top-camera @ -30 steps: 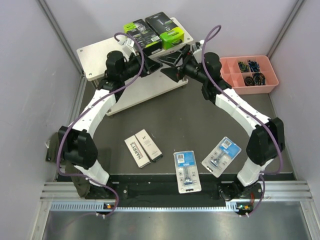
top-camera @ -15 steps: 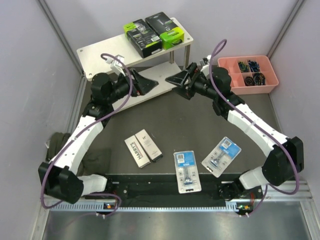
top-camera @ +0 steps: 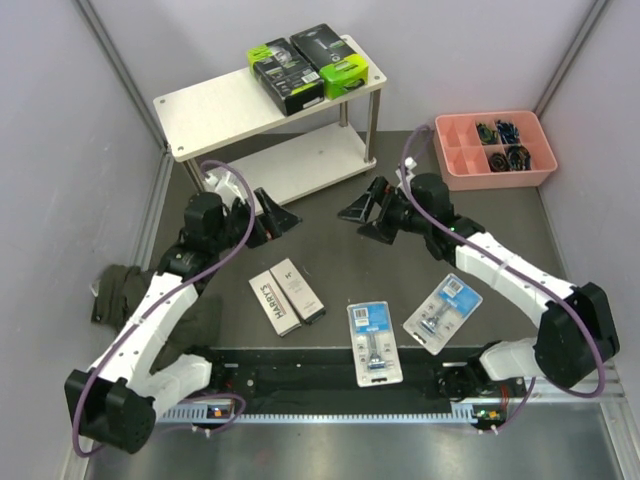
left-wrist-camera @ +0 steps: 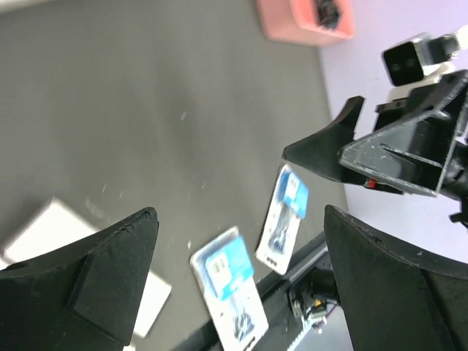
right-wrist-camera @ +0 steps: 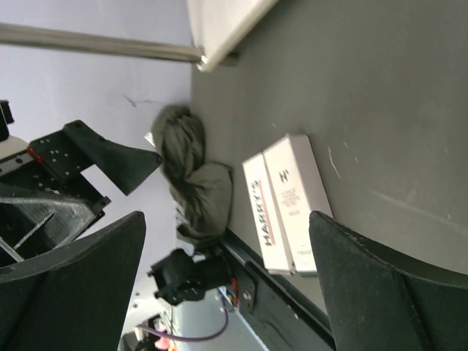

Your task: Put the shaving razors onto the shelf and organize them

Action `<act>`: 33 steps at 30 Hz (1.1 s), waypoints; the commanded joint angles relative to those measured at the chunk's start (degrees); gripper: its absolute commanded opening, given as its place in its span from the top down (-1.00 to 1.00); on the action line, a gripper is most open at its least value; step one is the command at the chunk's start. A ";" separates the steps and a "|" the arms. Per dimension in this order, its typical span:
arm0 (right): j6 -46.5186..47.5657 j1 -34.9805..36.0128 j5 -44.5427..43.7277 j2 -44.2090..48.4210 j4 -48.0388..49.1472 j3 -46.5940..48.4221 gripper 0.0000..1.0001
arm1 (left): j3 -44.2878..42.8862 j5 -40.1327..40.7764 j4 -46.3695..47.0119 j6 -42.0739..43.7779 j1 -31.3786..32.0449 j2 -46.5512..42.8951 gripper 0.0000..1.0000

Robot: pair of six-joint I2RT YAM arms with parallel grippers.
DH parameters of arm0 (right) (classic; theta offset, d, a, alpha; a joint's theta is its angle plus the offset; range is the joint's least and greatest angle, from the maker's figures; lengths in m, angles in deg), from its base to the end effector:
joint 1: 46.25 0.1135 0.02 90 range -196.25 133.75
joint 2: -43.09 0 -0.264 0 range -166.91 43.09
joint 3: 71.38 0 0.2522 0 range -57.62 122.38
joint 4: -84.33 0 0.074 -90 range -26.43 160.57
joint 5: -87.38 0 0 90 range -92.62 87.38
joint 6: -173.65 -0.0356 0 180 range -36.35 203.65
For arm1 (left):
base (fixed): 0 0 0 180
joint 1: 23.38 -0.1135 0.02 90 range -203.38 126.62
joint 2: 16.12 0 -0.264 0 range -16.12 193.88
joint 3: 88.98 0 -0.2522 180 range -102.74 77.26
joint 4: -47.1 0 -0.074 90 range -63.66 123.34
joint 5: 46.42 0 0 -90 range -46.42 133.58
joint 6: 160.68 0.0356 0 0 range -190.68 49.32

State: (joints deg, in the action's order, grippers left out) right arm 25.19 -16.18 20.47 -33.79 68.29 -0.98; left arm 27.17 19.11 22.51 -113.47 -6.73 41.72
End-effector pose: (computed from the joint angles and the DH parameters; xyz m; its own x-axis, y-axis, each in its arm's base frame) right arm 0.2607 0.1670 0.3013 -0.8334 0.4234 -0.3552 -0.1226 0.4850 0.8659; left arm 0.2172 -0.0804 0.3295 -0.6567 -0.4490 -0.6059 0.2601 0.6194 -0.7408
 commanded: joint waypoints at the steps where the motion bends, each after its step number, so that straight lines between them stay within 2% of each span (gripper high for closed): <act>1: 2.47 3.24 -2.17 1.03 0.87 -3.54 -0.84 | 3.76 1.79 -7.44 -2.21 -0.03 -2.38 -0.98; 11: 3.34 14.31 -6.48 -7.66 1.84 -6.02 -0.83 | 15.62 3.29 -9.82 -8.72 0.06 -6.08 -0.98; 14: 6.93 18.08 -10.24 -11.51 -3.92 -1.91 -0.82 | 16.77 2.67 -10.35 -9.33 0.32 -4.59 -0.97; 21: 14.86 25.48 -21.33 -16.01 -14.84 5.67 -0.82 | 16.60 2.76 -12.64 -10.21 0.41 0.25 -0.97; 25: 17.32 29.07 -24.31 -18.30 -16.17 7.95 -0.79 | 15.73 5.73 -15.08 -11.35 0.41 1.13 -0.96; 33: 20.49 31.90 -27.14 -23.49 -18.55 12.00 -0.75 | 13.88 9.53 -18.61 -13.03 0.32 1.31 -0.96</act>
State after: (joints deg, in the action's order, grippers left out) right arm 42.81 14.29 -3.73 -55.75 51.17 7.81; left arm 43.61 25.93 5.40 -125.03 -6.47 43.69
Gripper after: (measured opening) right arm 0.882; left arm 0.978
